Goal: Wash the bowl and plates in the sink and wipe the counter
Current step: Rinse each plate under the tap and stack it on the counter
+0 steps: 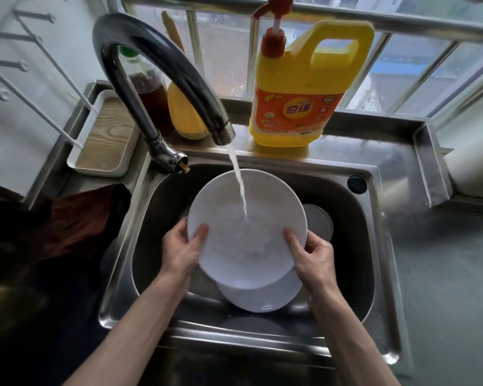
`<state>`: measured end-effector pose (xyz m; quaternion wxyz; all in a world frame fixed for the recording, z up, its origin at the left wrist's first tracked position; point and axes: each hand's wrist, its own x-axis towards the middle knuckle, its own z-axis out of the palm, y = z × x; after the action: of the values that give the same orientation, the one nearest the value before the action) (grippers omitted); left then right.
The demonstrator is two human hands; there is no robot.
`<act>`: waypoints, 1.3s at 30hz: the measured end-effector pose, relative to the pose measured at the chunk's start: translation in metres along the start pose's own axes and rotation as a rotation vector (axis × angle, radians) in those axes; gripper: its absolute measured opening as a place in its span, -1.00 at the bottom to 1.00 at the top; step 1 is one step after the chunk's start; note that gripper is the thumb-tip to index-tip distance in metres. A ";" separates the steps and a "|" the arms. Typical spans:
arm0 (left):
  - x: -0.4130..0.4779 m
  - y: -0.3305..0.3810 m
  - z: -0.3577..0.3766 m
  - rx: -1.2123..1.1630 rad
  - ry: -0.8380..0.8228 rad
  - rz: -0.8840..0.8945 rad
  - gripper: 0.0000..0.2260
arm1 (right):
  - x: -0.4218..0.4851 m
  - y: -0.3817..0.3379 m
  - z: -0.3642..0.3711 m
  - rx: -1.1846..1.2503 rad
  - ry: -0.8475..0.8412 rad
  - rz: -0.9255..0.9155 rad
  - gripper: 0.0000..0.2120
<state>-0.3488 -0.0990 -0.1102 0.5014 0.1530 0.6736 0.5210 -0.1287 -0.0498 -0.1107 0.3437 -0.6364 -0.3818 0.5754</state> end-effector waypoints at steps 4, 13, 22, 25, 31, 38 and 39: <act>0.012 0.008 0.004 -0.013 -0.039 0.069 -0.75 | 0.005 -0.002 -0.007 -0.055 -0.036 -0.051 -0.95; 0.028 -0.012 0.019 0.018 -0.012 -0.080 -0.48 | -0.010 -0.036 0.000 -0.098 -0.048 -0.292 -0.77; 0.020 -0.028 0.015 0.064 -0.127 -0.289 -0.33 | -0.001 -0.022 -0.017 -0.124 0.136 -0.184 -0.58; 0.013 -0.013 0.005 0.089 -0.116 -0.232 -0.59 | 0.003 -0.008 -0.022 -0.042 0.107 -0.001 -0.66; -0.008 0.019 -0.028 0.253 -0.200 0.096 -0.47 | 0.012 0.022 -0.012 -0.057 -0.023 0.225 -0.89; -0.014 0.028 -0.051 0.305 -0.159 0.196 -0.61 | 0.017 0.019 0.014 -0.053 -0.150 0.206 -0.79; -0.014 0.027 -0.054 0.309 -0.143 0.195 -0.63 | 0.017 0.018 0.016 -0.054 -0.161 0.197 -0.78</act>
<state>-0.3958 -0.1276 -0.0817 0.4657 0.3296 0.6901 0.4452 -0.1426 -0.0431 -0.1367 0.2366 -0.6317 -0.3592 0.6449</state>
